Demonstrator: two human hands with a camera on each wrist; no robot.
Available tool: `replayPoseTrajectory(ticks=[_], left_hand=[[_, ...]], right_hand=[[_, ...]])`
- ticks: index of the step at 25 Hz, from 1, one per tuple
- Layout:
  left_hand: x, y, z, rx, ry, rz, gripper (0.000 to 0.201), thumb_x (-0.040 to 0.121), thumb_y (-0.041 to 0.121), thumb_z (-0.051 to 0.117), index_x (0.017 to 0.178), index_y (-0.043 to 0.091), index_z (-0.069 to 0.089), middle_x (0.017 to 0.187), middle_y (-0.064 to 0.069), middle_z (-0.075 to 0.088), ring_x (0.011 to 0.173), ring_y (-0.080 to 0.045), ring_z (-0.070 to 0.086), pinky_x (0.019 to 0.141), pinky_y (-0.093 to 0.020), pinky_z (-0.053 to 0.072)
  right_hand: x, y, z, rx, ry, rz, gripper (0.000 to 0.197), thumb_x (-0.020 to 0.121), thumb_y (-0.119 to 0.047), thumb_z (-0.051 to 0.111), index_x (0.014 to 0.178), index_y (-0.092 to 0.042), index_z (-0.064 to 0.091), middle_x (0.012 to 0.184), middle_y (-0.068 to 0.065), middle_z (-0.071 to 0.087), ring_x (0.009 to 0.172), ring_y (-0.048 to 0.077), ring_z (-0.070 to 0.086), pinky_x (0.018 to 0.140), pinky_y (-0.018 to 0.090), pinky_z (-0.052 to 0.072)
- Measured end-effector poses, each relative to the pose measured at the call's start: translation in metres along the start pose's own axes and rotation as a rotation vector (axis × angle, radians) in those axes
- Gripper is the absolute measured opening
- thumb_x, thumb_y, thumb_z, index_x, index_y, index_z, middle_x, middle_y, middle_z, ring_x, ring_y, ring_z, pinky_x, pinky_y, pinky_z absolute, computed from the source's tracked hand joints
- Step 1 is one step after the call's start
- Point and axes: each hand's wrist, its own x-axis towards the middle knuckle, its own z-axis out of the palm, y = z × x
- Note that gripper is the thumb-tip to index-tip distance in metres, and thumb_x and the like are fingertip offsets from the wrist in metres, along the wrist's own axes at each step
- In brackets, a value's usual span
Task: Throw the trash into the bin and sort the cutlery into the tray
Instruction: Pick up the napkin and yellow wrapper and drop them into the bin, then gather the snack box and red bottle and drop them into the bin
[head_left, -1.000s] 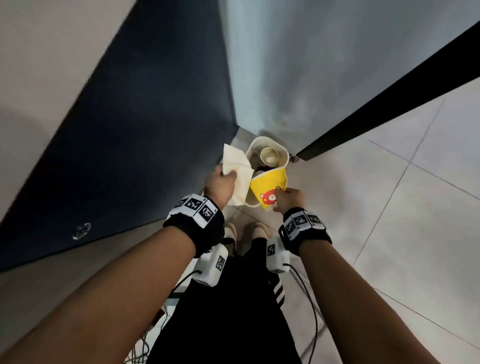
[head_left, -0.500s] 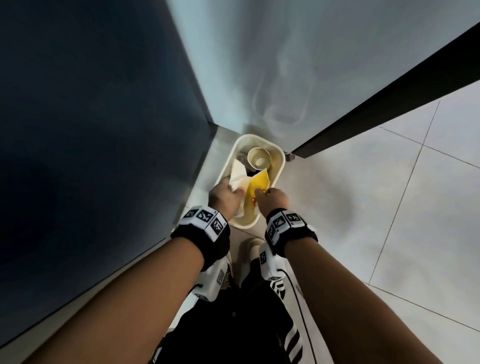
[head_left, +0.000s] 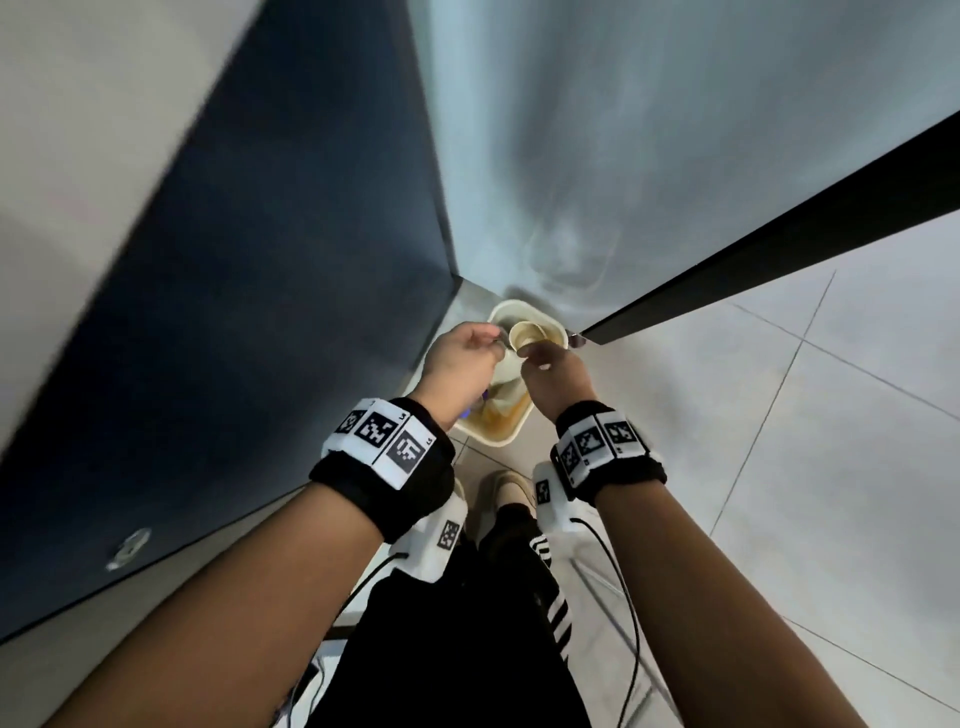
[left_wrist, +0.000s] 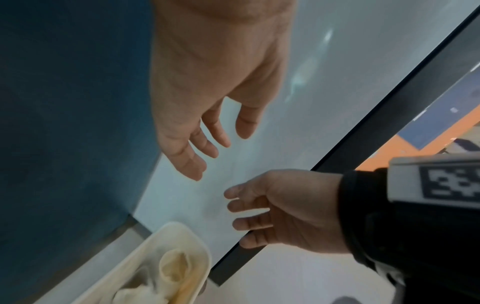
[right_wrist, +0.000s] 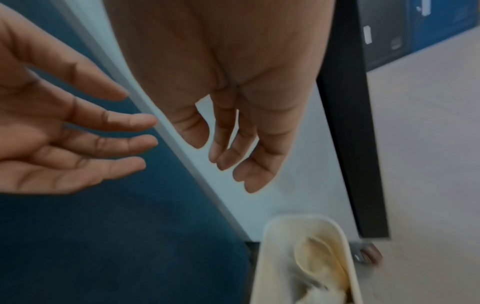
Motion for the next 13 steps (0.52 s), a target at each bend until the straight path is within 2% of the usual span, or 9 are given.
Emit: replayPoseTrajectory(ticks=[3,5,7,8,9,11,13], left_hand=[[-0.071,0.048,-0.02,-0.084,0.006,0.07,0.032,0.09,0.001,0.049,0.121,0.002,0.057,0.093,0.001,0.058,0.077,-0.006,0.053,0.054,-0.004,0.04],[-0.121,0.078,-0.04,-0.145,0.029,0.112,0.03,0.089,0.001,0.05,0.118,0.005,0.059,0.084,0.005,0.057,0.071,-0.004,0.052,0.053,-0.004,0.043],[-0.165,0.103,-0.061,-0.182,0.036,0.157,0.026,0.087,0.003,0.053,0.11,0.01,0.062,0.087,0.002,0.059,0.075,-0.009,0.055,0.069,-0.014,0.048],[-0.187,0.115,-0.072,-0.197,0.027,0.174,0.021,0.087,0.004,0.054,0.103,0.014,0.064,0.087,0.002,0.06,0.077,-0.011,0.056,0.073,-0.02,0.048],[-0.208,0.127,-0.083,-0.206,0.033,0.191,0.017,0.087,0.006,0.055,0.094,0.019,0.064,0.083,0.002,0.059,0.075,-0.011,0.056,0.071,-0.021,0.048],[-0.245,0.147,-0.104,-0.202,0.099,0.228,0.02,0.087,0.007,0.055,0.079,0.025,0.06,0.073,0.004,0.056,0.066,-0.01,0.054,0.055,-0.016,0.046],[-0.28,0.165,-0.131,-0.211,0.23,0.269,0.021,0.086,0.009,0.056,0.074,0.026,0.058,0.07,0.003,0.056,0.066,-0.012,0.054,0.052,-0.019,0.044]], right_hand=[[-0.052,-0.056,-0.034,-0.118,0.005,-0.167,0.028,0.089,-0.008,0.046,0.11,-0.009,0.065,0.116,0.012,0.067,0.108,0.029,0.06,0.096,0.03,0.045],[-0.092,-0.09,-0.059,-0.113,0.013,-0.266,0.027,0.087,-0.008,0.048,0.108,-0.01,0.065,0.112,0.011,0.067,0.102,0.028,0.062,0.092,0.032,0.049],[-0.131,-0.121,-0.081,-0.111,0.02,-0.365,0.026,0.087,-0.01,0.049,0.109,-0.009,0.064,0.107,0.01,0.067,0.094,0.026,0.062,0.085,0.027,0.047],[-0.149,-0.135,-0.09,-0.123,0.017,-0.414,0.026,0.087,-0.01,0.05,0.109,-0.008,0.064,0.103,0.008,0.066,0.088,0.023,0.061,0.08,0.023,0.044],[-0.167,-0.149,-0.097,-0.136,0.009,-0.466,0.024,0.087,-0.01,0.051,0.107,-0.008,0.065,0.097,0.006,0.065,0.079,0.018,0.06,0.075,0.02,0.042],[-0.196,-0.18,-0.106,-0.153,-0.025,-0.579,0.022,0.086,-0.006,0.051,0.102,-0.006,0.067,0.088,0.003,0.061,0.058,0.0,0.056,0.062,0.01,0.039],[-0.222,-0.221,-0.109,-0.192,-0.08,-0.72,0.023,0.086,-0.003,0.05,0.102,-0.005,0.066,0.087,0.004,0.06,0.053,-0.003,0.054,0.054,0.002,0.039]])
